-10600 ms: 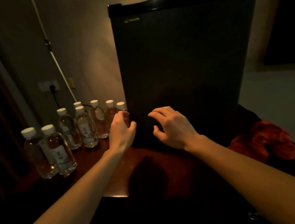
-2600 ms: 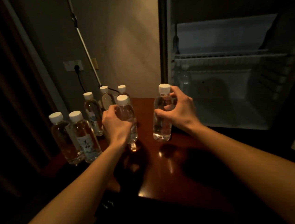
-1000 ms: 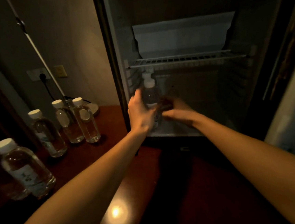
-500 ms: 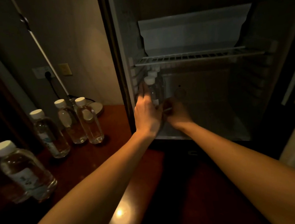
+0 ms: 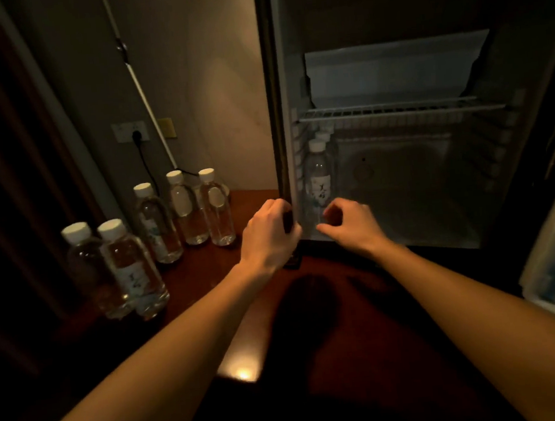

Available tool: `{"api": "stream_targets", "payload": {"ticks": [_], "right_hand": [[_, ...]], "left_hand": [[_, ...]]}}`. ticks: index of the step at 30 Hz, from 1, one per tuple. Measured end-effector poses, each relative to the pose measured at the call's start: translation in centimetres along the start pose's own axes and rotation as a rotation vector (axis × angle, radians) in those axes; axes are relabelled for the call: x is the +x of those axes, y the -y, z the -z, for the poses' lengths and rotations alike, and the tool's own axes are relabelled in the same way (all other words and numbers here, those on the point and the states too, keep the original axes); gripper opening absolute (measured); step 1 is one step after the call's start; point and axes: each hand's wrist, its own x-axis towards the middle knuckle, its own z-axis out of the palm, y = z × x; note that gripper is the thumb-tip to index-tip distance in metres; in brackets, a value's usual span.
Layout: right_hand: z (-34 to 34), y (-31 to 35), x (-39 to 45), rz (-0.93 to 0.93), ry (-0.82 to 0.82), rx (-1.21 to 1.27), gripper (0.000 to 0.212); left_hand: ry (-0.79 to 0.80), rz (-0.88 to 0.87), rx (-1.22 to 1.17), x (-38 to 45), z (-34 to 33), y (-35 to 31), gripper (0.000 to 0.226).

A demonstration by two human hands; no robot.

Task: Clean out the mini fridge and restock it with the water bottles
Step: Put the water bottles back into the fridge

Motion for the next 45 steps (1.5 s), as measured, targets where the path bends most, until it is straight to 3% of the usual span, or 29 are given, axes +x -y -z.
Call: {"api": "stream_targets", "payload": {"ticks": [4,7,11,15,19,23,25,27,29,33,38,42,45], "right_hand": [[-1.7,2.9,-2.6,0.083,0.047,-0.015,0.020],[-3.7,5.4,-3.0,0.125,0.083,-0.026,0.026],[-6.8,9.3,-2.6,0.186,0.123,-0.003,0.041],[-10.1,14.2,-3.1,0.257,0.223,0.176,0.051],[-13.4,18.6,-4.2,0.304,0.317,0.348,0.071],[-16.3,21.6,-4.2,0.296,0.361,0.421,0.090],[-17.5,22.6,-4.1,0.293,0.386,0.434,0.090],[-18.4,23.0,-3.8,0.294,0.386,0.439,0.085],[-18.8,22.9,-3.4,0.292,0.351,0.425,0.075],[-18.0,22.1,-2.6,0.317,0.316,0.372,0.063],[-15.2,19.4,-2.6,0.327,0.248,0.352,0.062],[-10.7,16.3,-3.2,0.318,0.064,0.330,0.057],[-6.6,13.7,-3.6,0.298,-0.057,0.320,0.056]], "left_hand": [[0.060,0.071,0.152,-3.1,3.8,3.3,0.027],[0.004,0.099,0.193,-5.1,6.6,5.6,0.023],[-0.160,0.076,0.242,-7.0,9.7,8.7,0.019],[-0.424,0.093,0.290,-9.0,13.0,12.1,0.013],[-0.563,0.222,0.312,-10.6,16.5,15.6,0.026],[-0.402,0.475,0.203,-11.1,17.8,19.3,0.068],[-0.236,0.560,0.107,-10.7,17.6,20.9,0.092],[-0.114,0.564,0.007,-10.2,17.1,22.0,0.103],[-0.101,0.504,-0.101,-9.6,16.5,22.7,0.097],[-0.227,0.451,-0.289,-8.8,15.9,22.6,0.078],[-0.189,0.362,-0.300,-8.3,15.0,20.0,0.070],[-0.270,0.286,-0.363,-7.6,13.5,15.6,0.071],[-0.216,0.183,-0.394,-6.1,12.0,11.2,0.075]]}}
